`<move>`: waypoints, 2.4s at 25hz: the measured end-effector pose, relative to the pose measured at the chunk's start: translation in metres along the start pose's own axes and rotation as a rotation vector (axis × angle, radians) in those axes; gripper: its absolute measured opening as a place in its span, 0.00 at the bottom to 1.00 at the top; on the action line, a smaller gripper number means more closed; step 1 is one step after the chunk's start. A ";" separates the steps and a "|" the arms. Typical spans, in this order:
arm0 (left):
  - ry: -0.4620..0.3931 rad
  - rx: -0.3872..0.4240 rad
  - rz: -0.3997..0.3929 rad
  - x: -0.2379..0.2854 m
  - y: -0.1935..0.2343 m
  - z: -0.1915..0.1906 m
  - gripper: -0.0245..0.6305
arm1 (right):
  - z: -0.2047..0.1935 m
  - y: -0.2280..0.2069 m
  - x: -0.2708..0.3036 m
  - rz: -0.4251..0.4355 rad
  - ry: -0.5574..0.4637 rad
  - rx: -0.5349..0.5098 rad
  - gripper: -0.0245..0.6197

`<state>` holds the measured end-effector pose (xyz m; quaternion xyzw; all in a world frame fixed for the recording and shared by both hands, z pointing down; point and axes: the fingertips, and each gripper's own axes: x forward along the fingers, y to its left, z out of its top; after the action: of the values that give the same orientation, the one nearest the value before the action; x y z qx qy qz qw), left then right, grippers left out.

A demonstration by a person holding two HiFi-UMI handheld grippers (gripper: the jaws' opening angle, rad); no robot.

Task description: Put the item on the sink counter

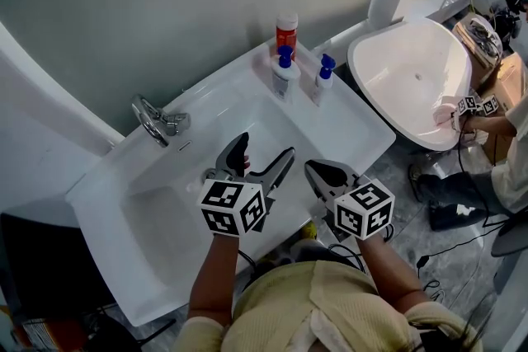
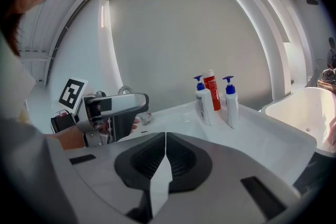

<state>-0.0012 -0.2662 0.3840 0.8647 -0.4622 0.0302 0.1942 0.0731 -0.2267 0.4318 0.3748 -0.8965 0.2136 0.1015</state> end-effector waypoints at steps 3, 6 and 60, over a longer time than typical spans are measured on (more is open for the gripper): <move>-0.010 -0.004 -0.009 -0.010 -0.002 -0.003 0.76 | -0.001 0.003 0.001 0.001 0.002 -0.002 0.08; -0.014 -0.009 -0.021 -0.017 -0.005 -0.007 0.74 | -0.002 0.006 0.002 0.004 0.001 -0.005 0.08; 0.165 -0.029 0.121 -0.081 0.020 -0.069 0.14 | -0.016 0.025 0.000 -0.028 0.030 -0.014 0.08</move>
<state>-0.0546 -0.1867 0.4353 0.8269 -0.4966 0.1062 0.2417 0.0556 -0.2034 0.4379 0.3832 -0.8910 0.2118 0.1205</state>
